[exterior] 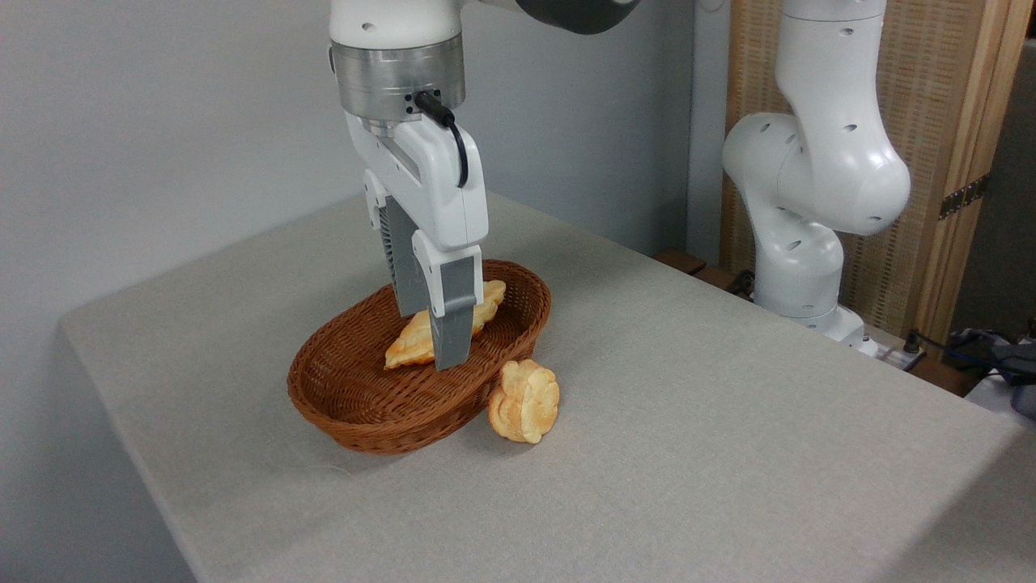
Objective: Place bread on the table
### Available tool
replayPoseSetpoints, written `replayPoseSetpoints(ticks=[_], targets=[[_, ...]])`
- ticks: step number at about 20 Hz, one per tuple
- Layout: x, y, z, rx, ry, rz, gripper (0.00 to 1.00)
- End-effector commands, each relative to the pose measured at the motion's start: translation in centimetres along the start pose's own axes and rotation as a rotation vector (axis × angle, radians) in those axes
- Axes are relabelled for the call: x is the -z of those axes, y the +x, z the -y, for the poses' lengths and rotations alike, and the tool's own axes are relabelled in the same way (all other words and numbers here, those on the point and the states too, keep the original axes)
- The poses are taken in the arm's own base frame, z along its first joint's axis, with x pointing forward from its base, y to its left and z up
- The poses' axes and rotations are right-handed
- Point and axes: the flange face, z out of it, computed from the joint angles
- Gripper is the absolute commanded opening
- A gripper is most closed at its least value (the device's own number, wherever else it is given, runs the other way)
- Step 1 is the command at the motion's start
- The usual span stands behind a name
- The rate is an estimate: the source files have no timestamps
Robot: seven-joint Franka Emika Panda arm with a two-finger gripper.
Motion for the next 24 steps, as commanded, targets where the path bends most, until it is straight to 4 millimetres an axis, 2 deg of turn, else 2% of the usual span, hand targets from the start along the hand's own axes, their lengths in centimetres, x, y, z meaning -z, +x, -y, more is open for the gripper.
replayPoseSetpoints(ticks=[1, 5, 8, 12, 15, 24], targets=[[1.4, 0.4, -0.4, 0.076, 0.001, -0.015, 1.0], [2.5, 2.2, -1.5, 0.21, 0.005, -0.01, 1.0], [2.1, 2.2, -1.9, 0.248, -0.02, 0.018, 1.0], [2.1, 4.5, -3.3, 0.273, -0.028, 0.032, 1.0], [1.7, 5.2, -4.1, 0.27, -0.024, 0.066, 1.0], [1.6, 5.2, -4.2, 0.262, -0.017, 0.082, 1.0]])
